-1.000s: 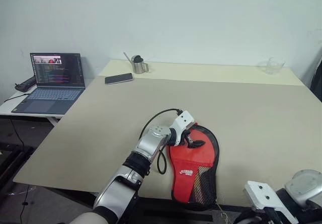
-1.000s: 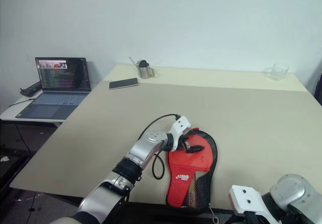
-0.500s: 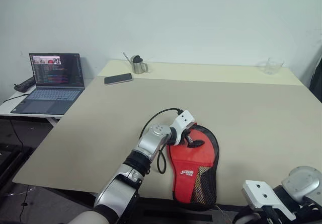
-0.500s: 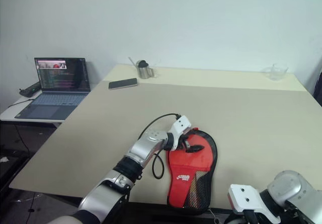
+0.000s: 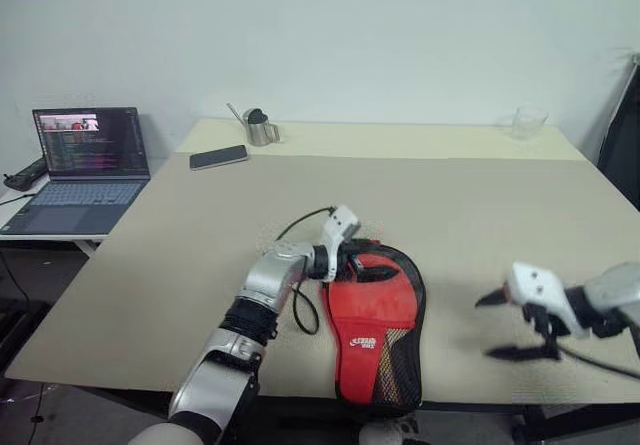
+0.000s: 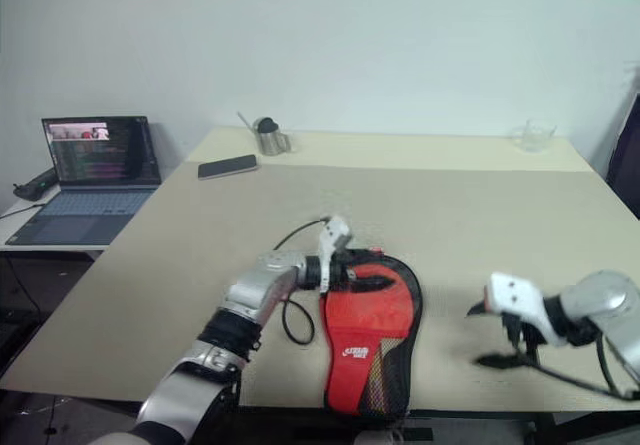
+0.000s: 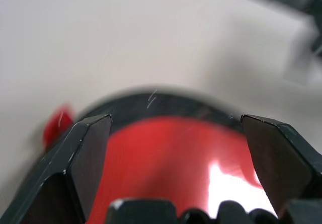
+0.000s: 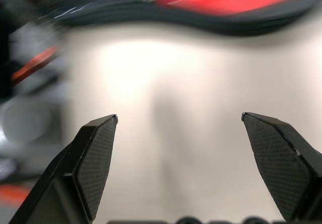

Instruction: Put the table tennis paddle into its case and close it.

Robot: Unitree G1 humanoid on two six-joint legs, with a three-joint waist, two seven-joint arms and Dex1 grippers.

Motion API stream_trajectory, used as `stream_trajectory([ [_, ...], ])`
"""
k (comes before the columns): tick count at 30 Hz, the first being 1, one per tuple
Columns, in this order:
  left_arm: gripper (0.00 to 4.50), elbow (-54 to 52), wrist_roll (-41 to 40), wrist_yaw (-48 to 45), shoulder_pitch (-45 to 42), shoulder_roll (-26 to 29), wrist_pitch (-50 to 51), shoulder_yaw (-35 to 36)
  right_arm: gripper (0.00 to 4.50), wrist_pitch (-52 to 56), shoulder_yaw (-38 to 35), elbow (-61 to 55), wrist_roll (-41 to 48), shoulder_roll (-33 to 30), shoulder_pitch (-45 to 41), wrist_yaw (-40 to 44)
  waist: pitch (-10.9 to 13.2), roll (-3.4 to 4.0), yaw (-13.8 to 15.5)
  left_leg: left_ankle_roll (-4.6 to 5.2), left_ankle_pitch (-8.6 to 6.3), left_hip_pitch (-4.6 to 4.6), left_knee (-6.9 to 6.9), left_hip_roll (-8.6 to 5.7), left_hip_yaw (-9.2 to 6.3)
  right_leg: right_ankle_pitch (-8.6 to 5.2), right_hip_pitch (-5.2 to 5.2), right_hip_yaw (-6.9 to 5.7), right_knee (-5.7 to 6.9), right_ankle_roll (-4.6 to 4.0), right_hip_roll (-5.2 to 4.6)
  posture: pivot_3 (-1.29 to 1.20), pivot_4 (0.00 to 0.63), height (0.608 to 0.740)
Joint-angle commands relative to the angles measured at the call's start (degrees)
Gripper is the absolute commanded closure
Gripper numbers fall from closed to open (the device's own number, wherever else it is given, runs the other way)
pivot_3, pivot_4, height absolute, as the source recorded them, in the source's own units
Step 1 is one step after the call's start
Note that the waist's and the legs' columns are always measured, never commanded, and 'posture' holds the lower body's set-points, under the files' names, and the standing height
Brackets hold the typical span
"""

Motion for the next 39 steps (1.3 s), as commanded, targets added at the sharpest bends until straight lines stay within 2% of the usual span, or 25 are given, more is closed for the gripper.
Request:
stream_trajectory([
  [1,0.0,-8.71,-4.39,-4.43,0.12,6.65,1.88,4.1,0.09,0.25,-1.55,4.65,2.57,2.24,-5.96,2.24,0.01,-0.01,-0.37,-0.02,-0.01,0.02,0.0,0.01,0.01,-0.01,0.0,0.0,0.0,-0.01,0.01,0.0,0.15,0.74],
  [6,0.0,-14.93,-7.42,-8.46,3.69,18.23,3.54,8.23,0.09,0.44,-1.48,15.14,3.19,4.44,-14.38,6.8,0.05,0.03,-0.83,-0.02,-0.02,0.03,-0.01,-0.03,0.02,-0.01,0.0,0.07,-0.01,-0.02,0.01,0.0,0.15,0.74],
  [8,0.0,-17.45,-8.92,-9.6,5.5,21.87,4.81,9.66,0.09,-0.49,-2.02,19.99,3.04,4.19,-16.77,8.99,0.09,0.08,-0.9,-0.01,-0.03,0.02,0.0,-0.03,0.03,-0.01,-0.01,0.09,-0.02,-0.03,0.01,0.0,0.15,0.74],
  [13,0.0,-19.67,-14.02,-15.75,12.39,35.52,7.07,18.34,0.09,-0.14,-2.62,33.03,1.92,1.51,-24.78,14.63,0.51,0.17,-0.98,0.0,-0.04,-0.06,-0.04,0.0,0.1,-0.03,-0.19,0.15,0.05,-0.09,0.01,0.0,0.15,0.74],
  [16,0.0,-18.54,-15.17,-17.58,16.33,40.66,6.52,21.99,0.09,-0.58,-2.87,36.29,1.95,0.44,-26.75,16.49,0.56,0.22,-0.98,0.0,-0.04,-0.12,-0.1,0.01,0.16,-0.07,-0.35,0.18,0.07,-0.16,0.01,0.0,0.15,0.74],
  [18,0.0,-18.04,-14.9,-17.92,19.9,43.72,5.94,25.12,0.09,0.0,-4.06,34.31,2.76,-0.88,-25.3,16.62,0.6,0.28,-0.99,-0.01,-0.05,-0.12,-0.14,0.03,0.2,-0.07,-0.38,0.21,0.07,-0.17,0.01,0.0,0.15,0.74],
  [25,0.0,-20.3,-18.11,-16.83,27.97,45.55,6.23,32.91,0.09,4.24,-9.34,21.81,6.43,-3.49,-16.9,13.88,0.67,0.39,-0.88,-0.01,-0.06,-0.49,-0.05,0.05,0.22,-0.06,-0.7,0.21,0.15,-0.18,0.0,0.0,0.15,0.74],
  [33,0.0,-18.23,-18.06,-16.38,25.99,46.94,5.34,32.09,0.09,8.04,-11.66,12.48,8.88,-2.85,-12.38,10.69,0.68,0.4,-0.9,0.0,-0.06,-0.48,-0.05,0.06,0.22,-0.05,-0.7,0.21,0.18,-0.2,0.0,0.0,0.15,0.74],
  [39,0.0,-19.48,-18.02,-16.43,28.14,47.3,5.55,32.18,0.09,9.55,-12.62,8.86,10.3,-2.64,-9.97,9.47,0.68,0.41,-0.91,0.0,-0.07,-0.49,-0.06,0.06,0.24,-0.05,-0.71,0.21,0.15,-0.19,0.0,0.0,0.15,0.74],
])
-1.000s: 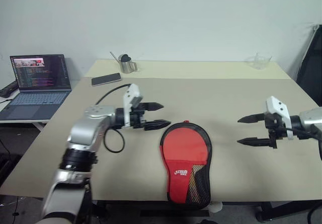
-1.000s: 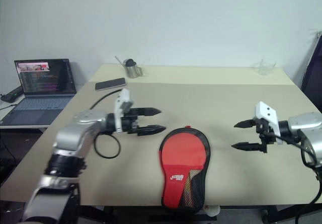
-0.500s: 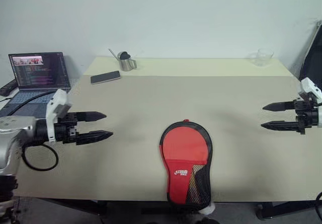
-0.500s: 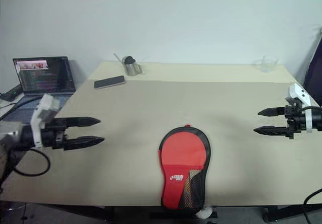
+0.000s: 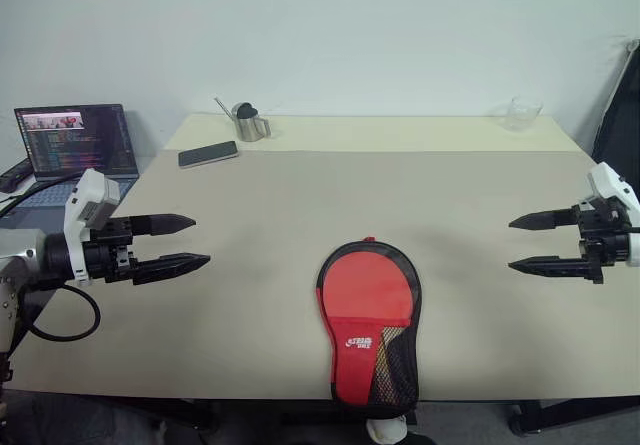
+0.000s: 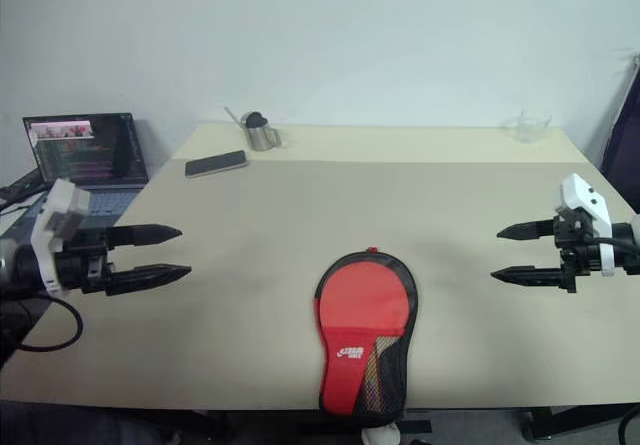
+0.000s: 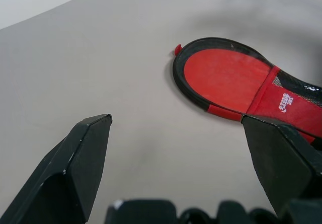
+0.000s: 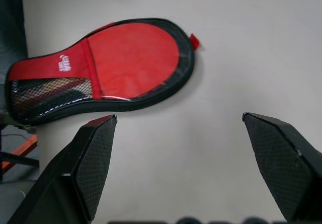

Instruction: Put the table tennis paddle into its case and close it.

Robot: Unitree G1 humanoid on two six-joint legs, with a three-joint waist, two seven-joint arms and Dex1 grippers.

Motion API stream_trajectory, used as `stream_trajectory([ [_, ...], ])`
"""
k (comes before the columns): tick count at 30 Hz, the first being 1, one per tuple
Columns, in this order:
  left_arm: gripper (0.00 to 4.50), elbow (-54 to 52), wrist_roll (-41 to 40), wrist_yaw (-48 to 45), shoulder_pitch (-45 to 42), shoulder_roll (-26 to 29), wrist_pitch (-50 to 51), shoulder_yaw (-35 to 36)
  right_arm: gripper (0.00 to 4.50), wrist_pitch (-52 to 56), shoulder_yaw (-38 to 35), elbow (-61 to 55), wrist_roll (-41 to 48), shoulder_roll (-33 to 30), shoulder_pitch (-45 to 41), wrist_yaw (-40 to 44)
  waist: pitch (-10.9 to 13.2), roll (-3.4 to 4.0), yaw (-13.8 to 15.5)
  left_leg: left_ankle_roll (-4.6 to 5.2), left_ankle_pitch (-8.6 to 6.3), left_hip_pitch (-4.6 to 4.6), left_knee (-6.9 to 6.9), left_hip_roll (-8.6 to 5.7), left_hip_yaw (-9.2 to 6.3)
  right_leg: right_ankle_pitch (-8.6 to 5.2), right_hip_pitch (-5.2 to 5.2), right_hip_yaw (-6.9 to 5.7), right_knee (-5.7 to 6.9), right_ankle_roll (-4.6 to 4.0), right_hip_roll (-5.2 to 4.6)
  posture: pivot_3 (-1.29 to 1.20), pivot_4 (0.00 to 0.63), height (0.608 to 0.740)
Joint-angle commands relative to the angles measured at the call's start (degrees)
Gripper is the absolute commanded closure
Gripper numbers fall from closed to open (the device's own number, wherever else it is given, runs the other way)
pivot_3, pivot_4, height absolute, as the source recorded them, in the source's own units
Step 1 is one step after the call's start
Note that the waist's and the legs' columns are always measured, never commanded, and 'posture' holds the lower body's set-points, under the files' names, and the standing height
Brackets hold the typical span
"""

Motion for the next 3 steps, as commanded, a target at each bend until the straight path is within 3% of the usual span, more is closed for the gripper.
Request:
stream_trajectory([
  [1,0.0,-1.42,-1.05,0.15,0.75,1.41,-0.15,1.57,0.09,1.4,-2.78,-3.28,2.0,-0.55,0.07,-1.02,0.01,0.01,0.0,0.0,0.0,0.0,0.0,0.0,0.0,0.0,-0.01,0.0,0.0,0.0,0.0,0.0,0.15,0.74],
  [3,0.0,-2.22,-1.26,0.54,1.48,1.59,0.37,2.0,0.09,1.26,-2.66,-3.88,2.5,0.09,-0.47,-1.51,0.01,0.01,0.01,0.0,0.0,0.0,0.0,0.02,-0.01,0.0,-0.01,-0.01,0.01,0.0,0.0,0.0,0.15,0.74],
])
